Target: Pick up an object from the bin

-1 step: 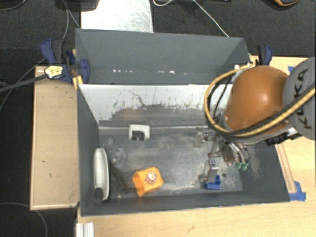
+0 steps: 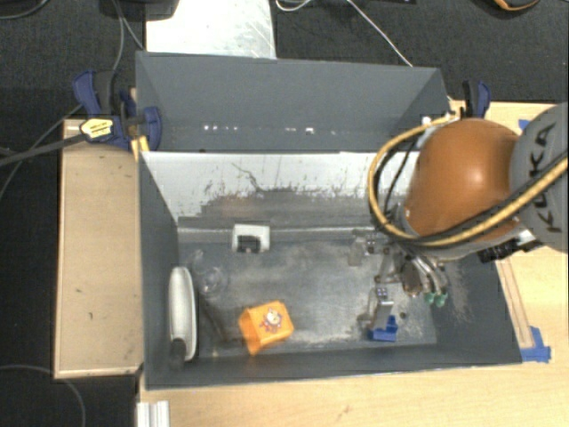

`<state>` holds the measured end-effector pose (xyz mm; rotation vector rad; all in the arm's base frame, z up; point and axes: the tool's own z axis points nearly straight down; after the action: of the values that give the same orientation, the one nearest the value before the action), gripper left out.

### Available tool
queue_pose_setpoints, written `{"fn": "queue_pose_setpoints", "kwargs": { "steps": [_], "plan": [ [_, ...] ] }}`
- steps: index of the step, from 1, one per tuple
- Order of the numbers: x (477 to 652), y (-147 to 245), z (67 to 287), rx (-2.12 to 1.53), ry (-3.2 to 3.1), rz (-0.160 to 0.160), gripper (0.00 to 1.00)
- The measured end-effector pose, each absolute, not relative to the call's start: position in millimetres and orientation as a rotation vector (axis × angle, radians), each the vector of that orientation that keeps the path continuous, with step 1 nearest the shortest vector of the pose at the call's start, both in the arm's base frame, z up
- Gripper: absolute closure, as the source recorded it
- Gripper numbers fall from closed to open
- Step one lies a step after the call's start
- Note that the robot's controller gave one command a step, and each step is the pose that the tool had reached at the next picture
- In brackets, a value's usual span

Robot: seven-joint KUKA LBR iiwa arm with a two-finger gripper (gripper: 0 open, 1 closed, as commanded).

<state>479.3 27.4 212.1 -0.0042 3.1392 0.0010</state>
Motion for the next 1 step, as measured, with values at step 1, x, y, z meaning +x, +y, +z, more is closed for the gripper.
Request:
{"fn": "queue_pose_setpoints", "kwargs": {
  "steps": [1],
  "plan": [
    [482.9, 63.9, 134.3, -0.207, 3.127, 0.001, 0.00]
  ]
}}
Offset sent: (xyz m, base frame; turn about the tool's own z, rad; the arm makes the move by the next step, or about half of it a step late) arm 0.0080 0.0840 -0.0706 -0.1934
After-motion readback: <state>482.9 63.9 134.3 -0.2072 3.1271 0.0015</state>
